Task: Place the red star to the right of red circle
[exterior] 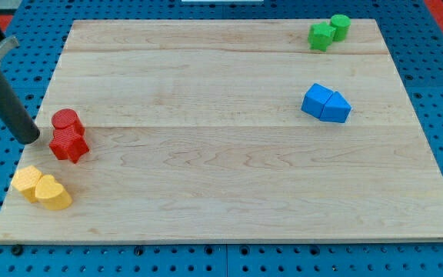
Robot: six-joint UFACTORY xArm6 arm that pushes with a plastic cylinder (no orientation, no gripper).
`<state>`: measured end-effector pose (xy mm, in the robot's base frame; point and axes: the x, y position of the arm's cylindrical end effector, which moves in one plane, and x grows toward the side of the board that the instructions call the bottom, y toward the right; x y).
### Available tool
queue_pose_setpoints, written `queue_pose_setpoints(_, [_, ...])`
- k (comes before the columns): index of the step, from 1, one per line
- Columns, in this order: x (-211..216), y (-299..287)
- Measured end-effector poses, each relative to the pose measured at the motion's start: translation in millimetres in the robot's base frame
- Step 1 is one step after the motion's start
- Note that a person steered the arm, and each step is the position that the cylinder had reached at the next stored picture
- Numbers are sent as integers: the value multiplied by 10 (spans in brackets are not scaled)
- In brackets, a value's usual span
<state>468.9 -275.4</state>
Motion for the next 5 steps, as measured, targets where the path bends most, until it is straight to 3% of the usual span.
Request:
queue_pose_setpoints(1, [238, 387])
queue_pose_setpoints(2, [337, 377])
queue_pose_setpoints(3, [414, 894])
queue_pose_setpoints(4, [-55, 1037])
queue_pose_setpoints(5, [-188, 1121])
